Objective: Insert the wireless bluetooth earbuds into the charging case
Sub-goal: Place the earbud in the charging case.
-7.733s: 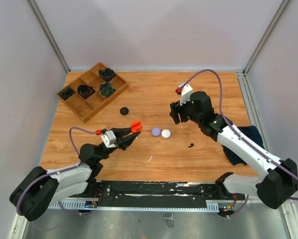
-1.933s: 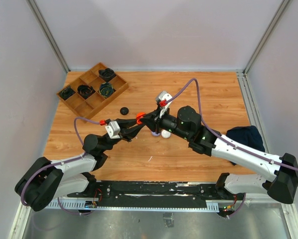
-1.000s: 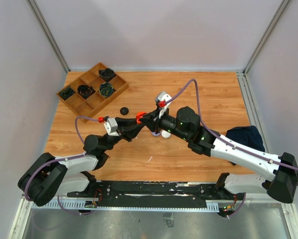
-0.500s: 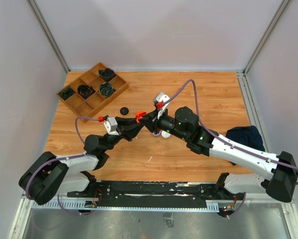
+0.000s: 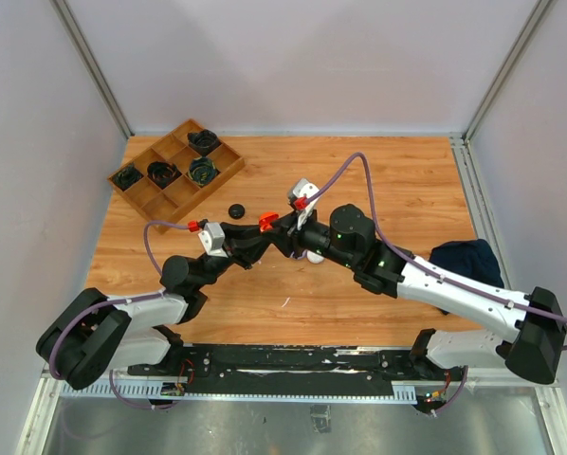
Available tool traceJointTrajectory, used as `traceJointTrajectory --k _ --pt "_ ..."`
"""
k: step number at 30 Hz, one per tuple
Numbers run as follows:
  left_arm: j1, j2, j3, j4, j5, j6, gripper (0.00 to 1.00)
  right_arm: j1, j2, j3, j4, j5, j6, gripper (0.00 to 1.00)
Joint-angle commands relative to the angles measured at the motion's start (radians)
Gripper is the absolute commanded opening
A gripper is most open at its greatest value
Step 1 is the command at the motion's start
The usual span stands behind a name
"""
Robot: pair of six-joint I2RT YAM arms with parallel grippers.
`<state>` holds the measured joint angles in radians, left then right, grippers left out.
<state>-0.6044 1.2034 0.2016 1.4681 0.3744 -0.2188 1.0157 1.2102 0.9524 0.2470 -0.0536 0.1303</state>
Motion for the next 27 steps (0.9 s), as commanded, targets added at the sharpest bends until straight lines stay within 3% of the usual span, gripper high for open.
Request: traceJointTrajectory --k 1,8,15,27 --pt "-0.006 -0.001 -0.002 0.065 -0.010 0.006 0.00 0.014 -0.034 0.029 -0.052 0.010 -0.026 0.35" --pt "-0.006 0.011 -0.008 0.066 -0.004 0.005 0.00 0.013 -0.084 0.050 -0.087 0.034 -0.081 0.52" --pt "-0.006 0.014 -0.014 0.075 0.017 0.001 0.00 0.005 -0.121 0.065 -0.159 0.167 -0.176 0.70" --pt "-0.006 0.007 -0.021 0.097 0.074 -0.005 0.00 -0.039 -0.115 0.044 -0.190 0.235 -0.239 0.77"
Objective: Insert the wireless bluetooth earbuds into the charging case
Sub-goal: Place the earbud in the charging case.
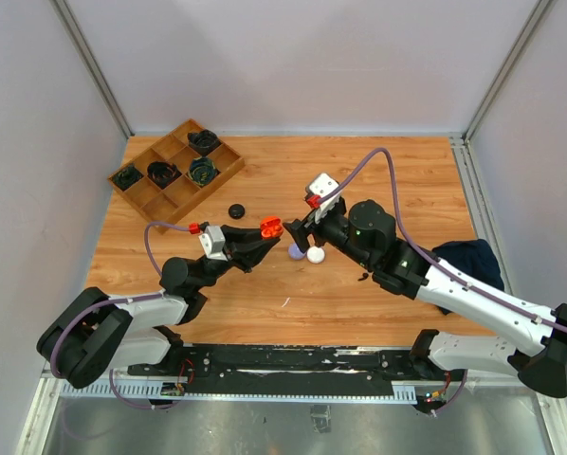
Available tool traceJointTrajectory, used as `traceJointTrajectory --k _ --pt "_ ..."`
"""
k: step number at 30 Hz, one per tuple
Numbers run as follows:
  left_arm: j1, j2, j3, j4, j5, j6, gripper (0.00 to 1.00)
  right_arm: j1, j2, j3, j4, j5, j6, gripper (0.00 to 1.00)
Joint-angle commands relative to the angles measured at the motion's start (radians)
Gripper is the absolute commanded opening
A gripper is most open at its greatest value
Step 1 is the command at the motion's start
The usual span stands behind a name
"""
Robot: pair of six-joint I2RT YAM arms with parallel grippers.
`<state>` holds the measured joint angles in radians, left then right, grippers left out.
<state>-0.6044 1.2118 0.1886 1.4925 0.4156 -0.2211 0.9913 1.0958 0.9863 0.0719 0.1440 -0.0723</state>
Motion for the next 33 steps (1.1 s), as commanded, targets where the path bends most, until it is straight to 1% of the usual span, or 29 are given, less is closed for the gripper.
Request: traceJointTrajectory --k 1,9,18,26,33 --pt "-0.006 -0.001 -0.008 0.078 0.035 -0.005 0.00 -0.014 0.005 0.011 -0.018 0.035 -0.039 0.77" --pt "-0.006 -0.001 -0.008 0.087 0.030 -0.009 0.00 -0.014 0.022 0.017 -0.039 -0.031 -0.041 0.79" --pt "-0.006 0.008 -0.008 0.086 0.022 -0.009 0.00 -0.014 0.020 0.027 -0.046 -0.140 -0.021 0.81" --pt "-0.006 0.013 -0.008 0.083 0.031 -0.004 0.00 -0.014 0.046 0.046 -0.028 -0.184 0.011 0.82" --pt "-0.006 0.014 -0.008 0.076 0.050 0.000 0.00 -0.014 0.080 0.077 -0.032 -0.183 0.049 0.82"
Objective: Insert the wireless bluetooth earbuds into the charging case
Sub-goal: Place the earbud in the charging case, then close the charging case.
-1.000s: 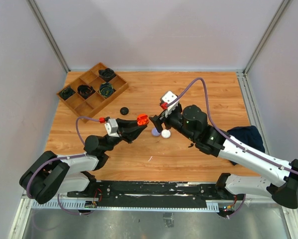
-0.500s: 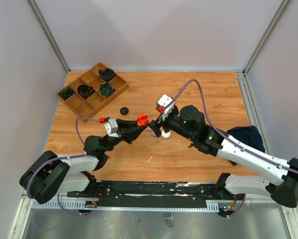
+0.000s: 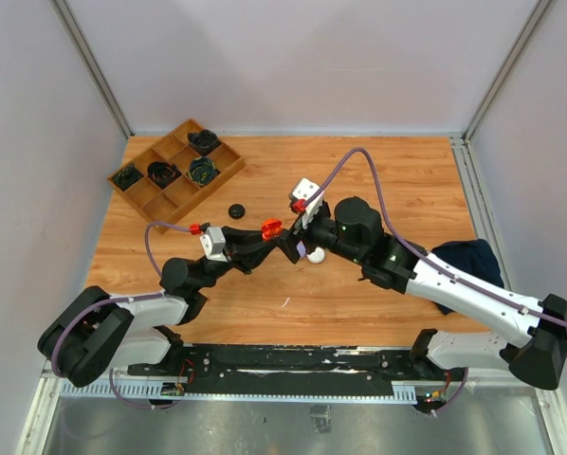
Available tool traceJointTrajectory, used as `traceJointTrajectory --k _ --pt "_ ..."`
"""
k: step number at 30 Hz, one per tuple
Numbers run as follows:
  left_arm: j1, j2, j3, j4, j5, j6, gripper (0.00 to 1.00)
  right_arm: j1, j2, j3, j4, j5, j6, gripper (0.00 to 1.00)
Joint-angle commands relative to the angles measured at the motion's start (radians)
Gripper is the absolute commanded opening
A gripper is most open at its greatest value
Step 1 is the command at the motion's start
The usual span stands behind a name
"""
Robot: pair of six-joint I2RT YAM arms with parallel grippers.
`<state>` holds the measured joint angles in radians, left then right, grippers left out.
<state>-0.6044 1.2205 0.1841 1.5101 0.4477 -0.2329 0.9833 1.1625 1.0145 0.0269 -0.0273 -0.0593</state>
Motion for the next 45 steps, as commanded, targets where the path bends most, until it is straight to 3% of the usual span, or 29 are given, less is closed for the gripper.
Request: traceJointTrajectory --k 1,10,24,32,39,45 --pt "-0.006 0.004 -0.003 0.055 0.022 0.014 0.00 -0.006 0.015 0.051 0.011 -0.010 0.037 0.82" --pt "-0.006 -0.001 -0.011 0.032 0.056 0.026 0.00 -0.015 0.017 0.098 -0.075 0.001 0.017 0.85" --pt "-0.006 -0.080 0.015 -0.142 0.221 0.140 0.00 -0.142 0.008 0.173 -0.366 -0.501 -0.163 0.91" --pt "-0.006 -0.101 0.052 -0.220 0.335 0.206 0.00 -0.144 0.052 0.201 -0.457 -0.619 -0.243 0.92" --pt "-0.006 -0.092 0.063 -0.203 0.346 0.187 0.00 -0.144 0.095 0.214 -0.473 -0.656 -0.253 0.91" --pt "-0.006 -0.063 0.058 -0.184 0.253 0.140 0.00 -0.143 0.096 0.225 -0.508 -0.682 -0.264 0.90"
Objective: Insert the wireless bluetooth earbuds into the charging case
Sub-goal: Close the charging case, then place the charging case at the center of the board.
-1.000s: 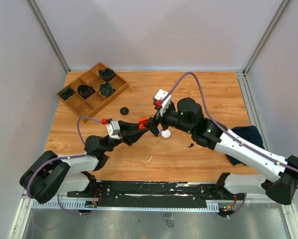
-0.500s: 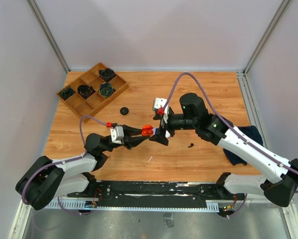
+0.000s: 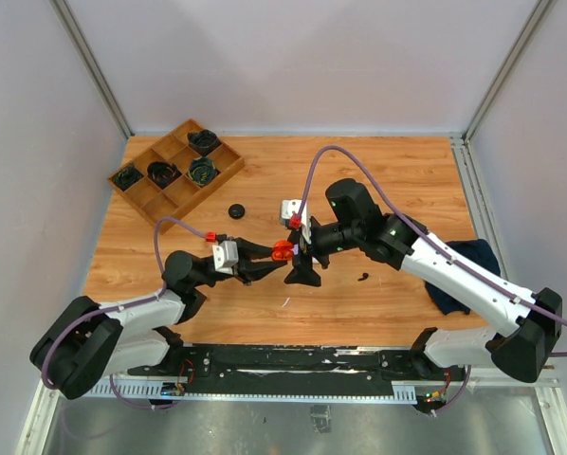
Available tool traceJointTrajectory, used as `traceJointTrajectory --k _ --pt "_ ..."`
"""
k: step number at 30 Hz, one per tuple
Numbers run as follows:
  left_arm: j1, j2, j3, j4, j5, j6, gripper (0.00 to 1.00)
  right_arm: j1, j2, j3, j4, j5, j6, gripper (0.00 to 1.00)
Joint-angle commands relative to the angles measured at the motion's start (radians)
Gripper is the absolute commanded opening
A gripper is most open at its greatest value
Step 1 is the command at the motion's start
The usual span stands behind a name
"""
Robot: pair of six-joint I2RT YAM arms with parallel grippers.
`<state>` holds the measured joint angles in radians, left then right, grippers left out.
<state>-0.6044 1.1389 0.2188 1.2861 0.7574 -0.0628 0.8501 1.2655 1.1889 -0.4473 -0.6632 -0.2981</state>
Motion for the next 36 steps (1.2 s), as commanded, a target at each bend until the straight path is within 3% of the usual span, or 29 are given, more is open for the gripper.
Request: traceJointTrajectory --k 1,11,18,22,29,36 --pt "-0.006 0.025 0.025 0.042 -0.069 -0.038 0.00 -0.011 -0.009 0.051 -0.037 -0.050 -0.027 0.89" --pt "-0.005 0.070 0.036 0.022 -0.138 -0.088 0.00 -0.009 -0.040 0.037 -0.049 -0.016 -0.036 0.89" --pt "-0.005 0.087 0.048 -0.048 -0.190 -0.165 0.00 -0.011 -0.065 0.021 -0.042 0.245 0.004 0.90" --pt "-0.005 0.083 0.055 -0.143 -0.248 -0.275 0.00 -0.011 -0.100 -0.018 0.011 0.374 0.057 0.91" --pt "-0.005 0.083 0.114 -0.519 -0.362 -0.475 0.00 -0.020 -0.172 -0.157 0.148 0.531 0.172 0.93" --pt "-0.005 0.090 0.083 -0.606 -0.459 -0.619 0.00 -0.021 -0.241 -0.302 0.250 0.602 0.211 0.95"
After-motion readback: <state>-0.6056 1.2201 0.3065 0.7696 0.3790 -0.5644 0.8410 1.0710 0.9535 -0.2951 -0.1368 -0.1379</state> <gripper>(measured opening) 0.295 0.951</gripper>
